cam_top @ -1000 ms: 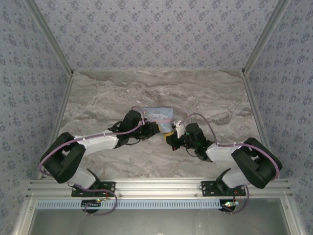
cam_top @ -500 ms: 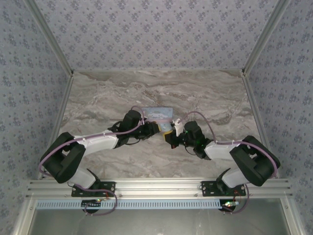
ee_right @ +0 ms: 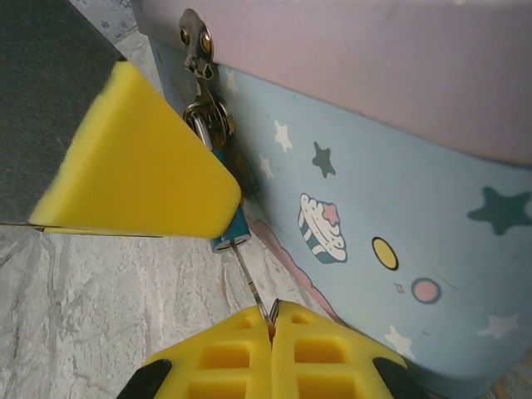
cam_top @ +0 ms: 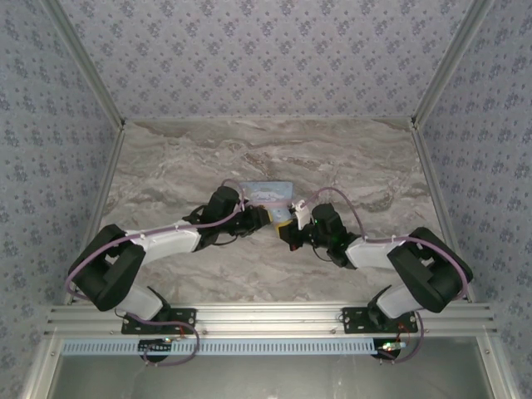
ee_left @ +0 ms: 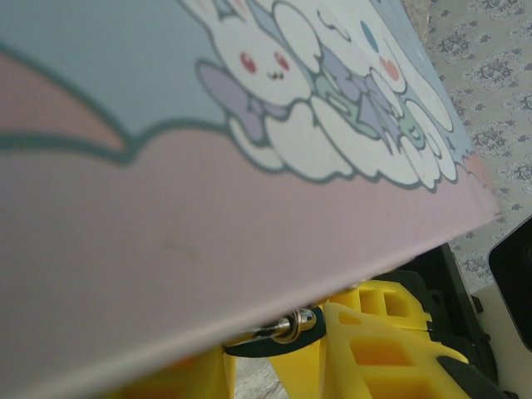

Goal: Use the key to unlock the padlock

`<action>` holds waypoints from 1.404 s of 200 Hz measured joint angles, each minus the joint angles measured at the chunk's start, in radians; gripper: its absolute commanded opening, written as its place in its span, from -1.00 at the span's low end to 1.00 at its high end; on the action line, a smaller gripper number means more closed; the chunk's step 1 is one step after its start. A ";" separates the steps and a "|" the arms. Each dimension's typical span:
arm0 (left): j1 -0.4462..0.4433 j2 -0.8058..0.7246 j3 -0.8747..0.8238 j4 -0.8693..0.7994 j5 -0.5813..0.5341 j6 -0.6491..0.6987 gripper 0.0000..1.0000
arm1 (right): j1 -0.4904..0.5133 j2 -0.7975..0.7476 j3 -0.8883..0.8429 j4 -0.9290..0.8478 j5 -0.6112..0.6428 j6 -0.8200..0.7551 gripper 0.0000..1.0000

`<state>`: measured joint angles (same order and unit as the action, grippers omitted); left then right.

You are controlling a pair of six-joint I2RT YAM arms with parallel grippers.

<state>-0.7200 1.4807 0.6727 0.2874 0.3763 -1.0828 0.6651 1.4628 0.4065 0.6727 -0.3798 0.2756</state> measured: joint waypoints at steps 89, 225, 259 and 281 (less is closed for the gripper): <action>0.008 0.000 0.000 0.003 -0.010 0.000 -0.47 | -0.023 0.026 0.033 -0.015 -0.056 0.016 -1.00; 0.008 0.000 0.000 0.016 -0.010 0.005 -0.47 | -0.072 0.037 0.071 -0.069 -0.182 0.076 -1.00; 0.009 0.000 0.000 0.018 -0.011 0.012 -0.47 | -0.071 0.037 0.090 -0.114 -0.177 0.064 -1.00; 0.010 0.000 0.000 0.018 -0.012 0.012 -0.47 | -0.060 0.032 0.096 -0.131 -0.150 0.037 -1.00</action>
<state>-0.7105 1.4807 0.6727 0.3058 0.3641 -1.0706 0.6048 1.4948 0.5022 0.5415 -0.5293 0.3122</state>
